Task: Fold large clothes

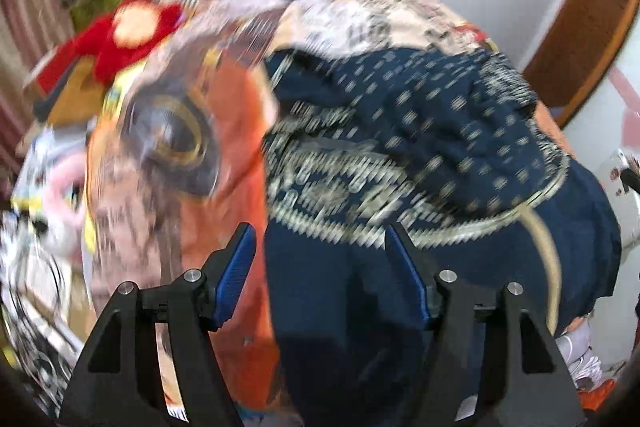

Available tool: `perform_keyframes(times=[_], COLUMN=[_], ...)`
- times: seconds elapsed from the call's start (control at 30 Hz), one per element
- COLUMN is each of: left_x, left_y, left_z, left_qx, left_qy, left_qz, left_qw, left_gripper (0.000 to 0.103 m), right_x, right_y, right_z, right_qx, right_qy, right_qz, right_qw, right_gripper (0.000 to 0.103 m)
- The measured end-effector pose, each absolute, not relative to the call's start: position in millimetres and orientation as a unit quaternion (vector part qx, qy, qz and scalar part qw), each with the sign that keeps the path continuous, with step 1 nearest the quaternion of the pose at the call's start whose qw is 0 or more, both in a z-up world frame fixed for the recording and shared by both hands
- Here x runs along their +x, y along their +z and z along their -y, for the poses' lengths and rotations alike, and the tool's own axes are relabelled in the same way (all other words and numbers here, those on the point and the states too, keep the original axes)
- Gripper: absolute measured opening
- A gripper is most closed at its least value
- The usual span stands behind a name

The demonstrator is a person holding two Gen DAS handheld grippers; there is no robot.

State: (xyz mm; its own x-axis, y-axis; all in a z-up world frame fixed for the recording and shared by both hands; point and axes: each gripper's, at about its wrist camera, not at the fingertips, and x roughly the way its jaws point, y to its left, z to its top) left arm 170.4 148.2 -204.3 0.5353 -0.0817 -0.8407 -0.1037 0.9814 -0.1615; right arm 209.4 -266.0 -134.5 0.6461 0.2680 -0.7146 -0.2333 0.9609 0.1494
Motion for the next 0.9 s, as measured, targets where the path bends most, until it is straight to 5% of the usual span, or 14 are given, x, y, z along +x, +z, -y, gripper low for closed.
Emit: perform_keyframes(times=[0.5, 0.67, 0.9], left_x=[136, 134, 136], left_y=[-285, -291, -282], left_z=[-170, -171, -162], left_qx=[-0.265, -0.315, -0.31], left_qy=[-0.009, -0.043, -0.06], left_qz=[-0.555, -0.551, -0.544], left_qw=[0.789, 0.772, 0.777], left_gripper=[0.066, 0.065, 0.042], right_x=[170, 169, 164], right_y=[-171, -175, -177], right_z=[283, 272, 258], right_qx=[0.047, 0.042, 0.018], right_qy=[0.143, 0.163, 0.18], right_qz=[-0.452, -0.462, -0.458], right_qw=[0.879, 0.871, 0.87], right_gripper=[0.086, 0.075, 0.06])
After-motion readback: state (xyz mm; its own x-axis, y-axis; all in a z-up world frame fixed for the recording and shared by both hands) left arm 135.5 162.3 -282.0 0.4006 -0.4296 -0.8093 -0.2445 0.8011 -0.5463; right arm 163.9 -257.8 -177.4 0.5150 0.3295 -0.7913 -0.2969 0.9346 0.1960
